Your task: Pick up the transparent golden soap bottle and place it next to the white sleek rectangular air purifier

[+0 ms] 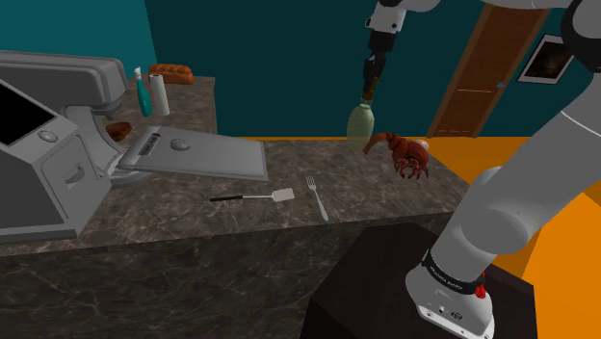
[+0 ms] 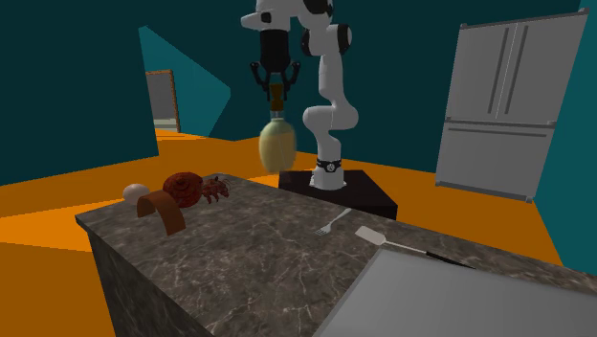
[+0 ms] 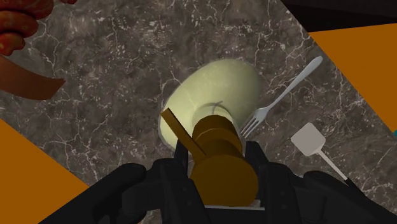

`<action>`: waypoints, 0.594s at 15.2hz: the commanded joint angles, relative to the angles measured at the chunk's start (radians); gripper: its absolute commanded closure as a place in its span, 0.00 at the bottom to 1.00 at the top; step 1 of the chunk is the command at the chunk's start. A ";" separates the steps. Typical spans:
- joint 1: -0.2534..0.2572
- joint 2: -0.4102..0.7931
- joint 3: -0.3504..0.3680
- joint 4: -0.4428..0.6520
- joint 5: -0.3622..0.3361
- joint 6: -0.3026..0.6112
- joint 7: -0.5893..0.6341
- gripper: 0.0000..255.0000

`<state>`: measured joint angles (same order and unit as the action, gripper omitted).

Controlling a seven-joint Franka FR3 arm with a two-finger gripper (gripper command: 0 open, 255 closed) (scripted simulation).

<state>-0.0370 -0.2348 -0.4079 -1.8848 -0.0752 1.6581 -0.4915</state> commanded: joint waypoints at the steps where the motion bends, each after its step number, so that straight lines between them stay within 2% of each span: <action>1: 0.001 0.006 0.000 0.038 0.003 -0.032 -0.002 1.00; 9: 0.004 0.035 -0.001 0.176 0.014 -0.142 -0.010 1.00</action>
<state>-0.0336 -0.2042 -0.4091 -1.7283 -0.0633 1.5304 -0.5009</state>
